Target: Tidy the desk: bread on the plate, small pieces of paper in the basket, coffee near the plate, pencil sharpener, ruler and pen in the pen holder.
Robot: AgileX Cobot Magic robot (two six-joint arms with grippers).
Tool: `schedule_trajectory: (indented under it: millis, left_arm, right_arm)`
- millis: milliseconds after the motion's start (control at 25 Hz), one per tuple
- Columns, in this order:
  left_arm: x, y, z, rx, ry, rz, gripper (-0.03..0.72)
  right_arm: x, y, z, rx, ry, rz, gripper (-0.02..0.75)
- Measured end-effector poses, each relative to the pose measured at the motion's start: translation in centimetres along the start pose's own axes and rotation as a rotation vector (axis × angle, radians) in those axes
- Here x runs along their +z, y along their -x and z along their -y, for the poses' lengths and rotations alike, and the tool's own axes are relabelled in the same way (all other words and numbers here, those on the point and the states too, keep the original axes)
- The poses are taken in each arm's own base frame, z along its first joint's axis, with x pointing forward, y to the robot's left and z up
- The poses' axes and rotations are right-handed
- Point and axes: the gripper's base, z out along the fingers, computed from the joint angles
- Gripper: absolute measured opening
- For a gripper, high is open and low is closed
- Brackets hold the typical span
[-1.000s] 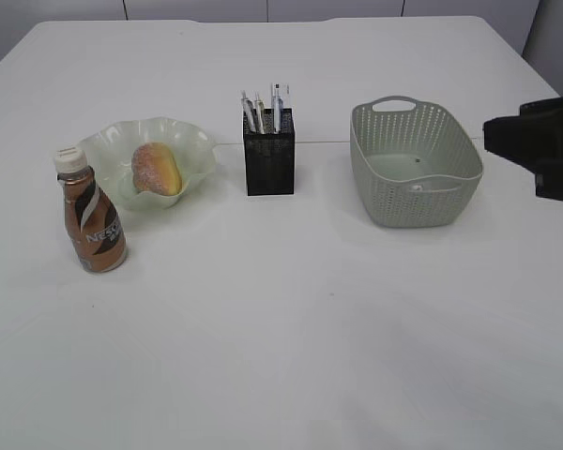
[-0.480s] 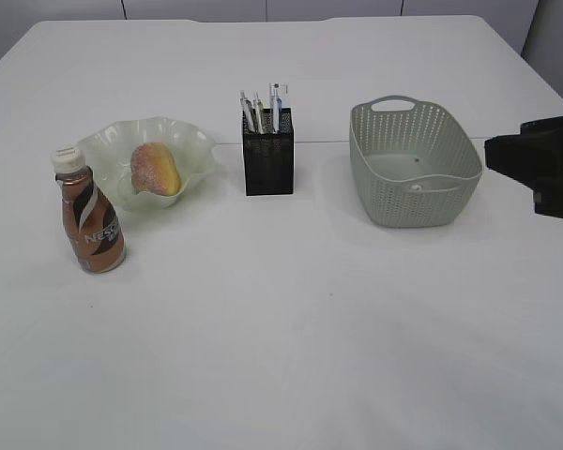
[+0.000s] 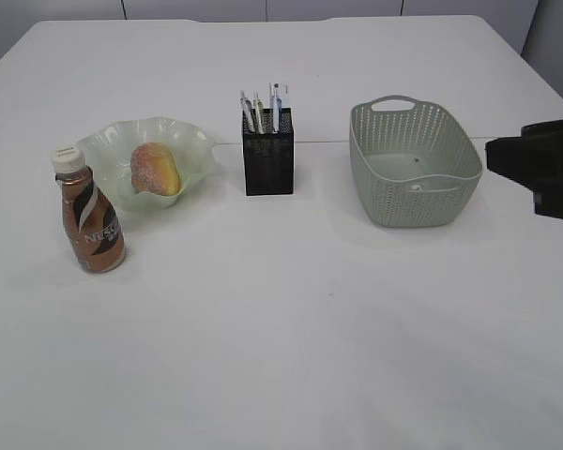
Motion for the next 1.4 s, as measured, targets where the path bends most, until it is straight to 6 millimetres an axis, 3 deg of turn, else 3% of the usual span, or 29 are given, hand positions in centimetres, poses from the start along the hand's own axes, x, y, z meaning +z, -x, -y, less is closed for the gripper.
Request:
schedule_trajectory:
  millis: [480,840,1000,1400]
  left_arm:
    - [0.0,0.0,0.0,-0.001,-0.002,0.0,0.239]
    - [0.0,0.0,0.0,-0.001,-0.002,0.0,0.239]
    - [0.0,0.0,0.0,-0.001,-0.002,0.0,0.239]
    - [0.0,0.0,0.0,-0.001,-0.002,0.0,0.239]
  right_arm:
    - [0.1,0.4,0.7,0.0,-0.078,0.063,0.33]
    - [0.0,-2.7,1.9,0.038,-0.263,-0.102,0.33]
    - [0.1,-3.6,1.0,0.043,-0.217,-0.2,0.329]
    - [-0.2,-3.9,-1.1,0.011,-0.022,-0.26,0.328]
